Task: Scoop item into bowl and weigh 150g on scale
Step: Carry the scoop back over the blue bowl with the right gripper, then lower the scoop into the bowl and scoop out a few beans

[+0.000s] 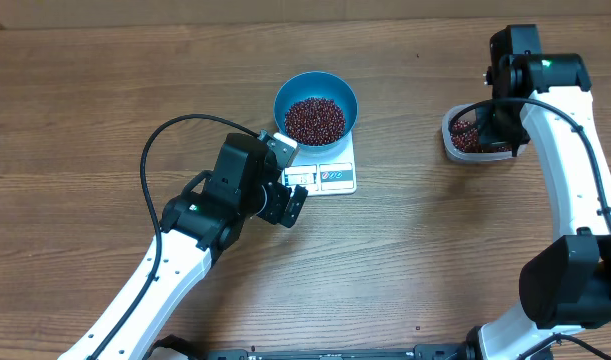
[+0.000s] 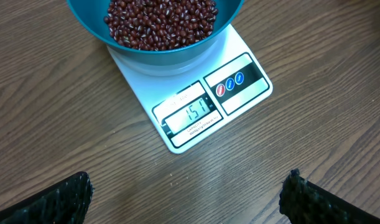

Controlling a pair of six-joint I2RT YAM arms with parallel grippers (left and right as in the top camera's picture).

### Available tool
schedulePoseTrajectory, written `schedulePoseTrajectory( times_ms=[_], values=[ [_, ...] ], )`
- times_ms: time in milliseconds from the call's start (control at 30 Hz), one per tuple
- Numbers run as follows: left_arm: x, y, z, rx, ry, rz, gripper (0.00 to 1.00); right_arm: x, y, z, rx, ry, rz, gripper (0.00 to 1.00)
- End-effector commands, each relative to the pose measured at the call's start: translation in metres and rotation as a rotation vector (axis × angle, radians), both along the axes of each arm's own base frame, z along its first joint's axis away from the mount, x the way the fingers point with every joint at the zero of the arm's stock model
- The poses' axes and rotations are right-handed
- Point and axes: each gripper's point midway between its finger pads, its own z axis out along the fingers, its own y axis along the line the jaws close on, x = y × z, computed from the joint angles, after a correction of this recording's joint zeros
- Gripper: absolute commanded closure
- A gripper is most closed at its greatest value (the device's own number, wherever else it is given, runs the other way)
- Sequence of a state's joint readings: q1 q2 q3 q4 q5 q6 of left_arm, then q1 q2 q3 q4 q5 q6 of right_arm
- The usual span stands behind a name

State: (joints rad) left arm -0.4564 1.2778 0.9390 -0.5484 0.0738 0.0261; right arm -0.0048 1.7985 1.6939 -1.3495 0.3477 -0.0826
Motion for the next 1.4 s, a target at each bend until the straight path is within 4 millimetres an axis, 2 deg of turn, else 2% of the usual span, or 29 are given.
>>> schedulePoseTrajectory(
  times_ms=[0,133,233,400,500,667,800,867,1067,1367],
  values=[
    [0.001,0.002,-0.003,0.009,0.002,0.005,0.0,0.005,0.009,0.003,0.027,-0.023,0.011,0.96],
    [0.001,0.002,-0.003,0.009,0.002,0.005,0.01,0.017,0.028,0.017,0.093,-0.08,0.049,0.96],
    [0.001,0.002,-0.003,0.009,0.002,0.005,0.01,0.035,0.072,0.037,0.239,-0.155,0.176,0.96],
    [0.001,0.002,-0.003,0.009,0.002,0.005,0.0,0.049,0.157,0.052,0.484,-0.24,0.429,0.96],
    [0.001,0.002,-0.003,0.009,0.002,0.005,0.0,0.054,0.193,0.06,0.549,-0.286,0.52,0.96],
    [0.001,0.002,-0.003,0.009,0.002,0.005,0.01,0.052,0.237,0.063,0.566,-0.323,0.626,0.96],
    [0.001,0.002,-0.003,0.009,0.002,0.005,0.01,0.045,0.261,0.051,0.575,-0.306,0.679,0.96],
    [0.001,0.002,-0.003,0.009,0.002,0.005,0.0,0.042,0.267,0.043,0.577,-0.288,0.689,0.96],
    [0.001,0.002,-0.003,0.009,0.002,0.005,0.01,0.038,0.275,0.012,0.578,-0.223,0.693,0.96],
    [0.001,0.002,-0.003,0.009,0.002,0.005,0.0,0.043,0.283,-0.031,0.569,-0.135,0.699,0.96]
  ],
)
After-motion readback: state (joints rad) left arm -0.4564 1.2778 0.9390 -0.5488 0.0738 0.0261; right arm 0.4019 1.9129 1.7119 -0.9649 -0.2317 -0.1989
